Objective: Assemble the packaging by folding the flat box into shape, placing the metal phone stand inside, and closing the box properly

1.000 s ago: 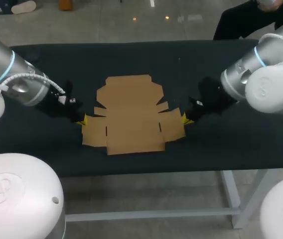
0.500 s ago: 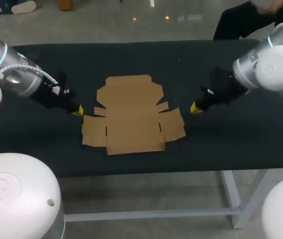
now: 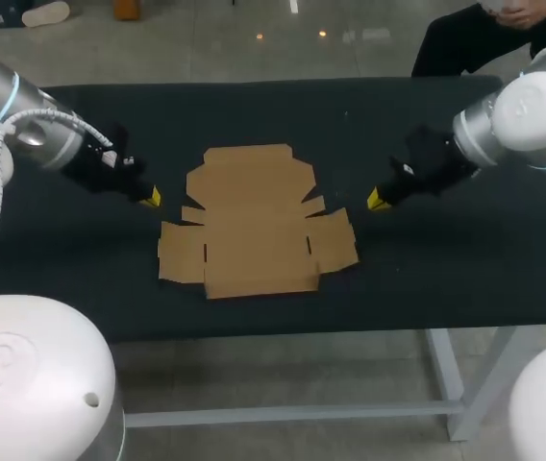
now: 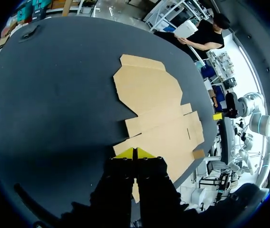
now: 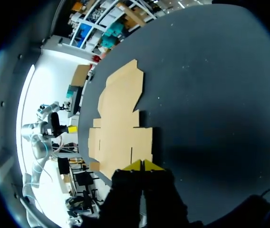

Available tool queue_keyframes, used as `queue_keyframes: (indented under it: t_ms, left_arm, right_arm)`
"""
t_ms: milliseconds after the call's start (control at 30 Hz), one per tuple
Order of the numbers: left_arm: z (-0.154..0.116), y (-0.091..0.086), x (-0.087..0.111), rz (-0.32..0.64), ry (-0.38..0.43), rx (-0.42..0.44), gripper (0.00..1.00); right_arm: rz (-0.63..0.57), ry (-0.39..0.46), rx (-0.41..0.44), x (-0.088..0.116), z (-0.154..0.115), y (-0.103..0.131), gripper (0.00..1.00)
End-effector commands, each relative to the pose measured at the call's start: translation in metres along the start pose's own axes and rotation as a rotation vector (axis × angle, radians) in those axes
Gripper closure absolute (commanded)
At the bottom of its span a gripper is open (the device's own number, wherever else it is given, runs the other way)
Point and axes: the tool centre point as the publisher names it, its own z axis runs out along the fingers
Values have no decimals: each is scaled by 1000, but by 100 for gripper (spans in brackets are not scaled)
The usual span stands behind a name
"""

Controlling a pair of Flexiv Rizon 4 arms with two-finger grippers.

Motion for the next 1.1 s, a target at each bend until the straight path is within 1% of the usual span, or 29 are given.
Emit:
queue_keyframes:
  t_ms: [33, 333, 600, 733, 967, 1033, 1100]
  left_arm:
    - [9, -10, -12, 1, 19, -4, 100]
    - [25, -21, -26, 2, 34, -10, 100]
    - [41, -26, -31, 20, 34, -11, 100]
    - [48, -26, -36, 32, 48, -8, 100]
    - [60, -28, -37, 54, 59, -5, 100]
    - [63, -29, -37, 56, 73, -8, 100]
    - [68, -29, -36, 56, 65, -12, 100]
  right_arm:
    - [-7, 57, 81, -6, 10, 14, 100]
    - [-25, 62, 82, -12, 21, 28, 100]
    - [-32, 67, 86, -15, 34, 33, 100]
    - [-36, 71, 85, -15, 40, 35, 100]
    - [-29, 45, 78, -12, 52, 41, 100]
    - [-30, 47, 81, -12, 55, 42, 100]
    - [-24, 50, 85, -13, 58, 42, 100]
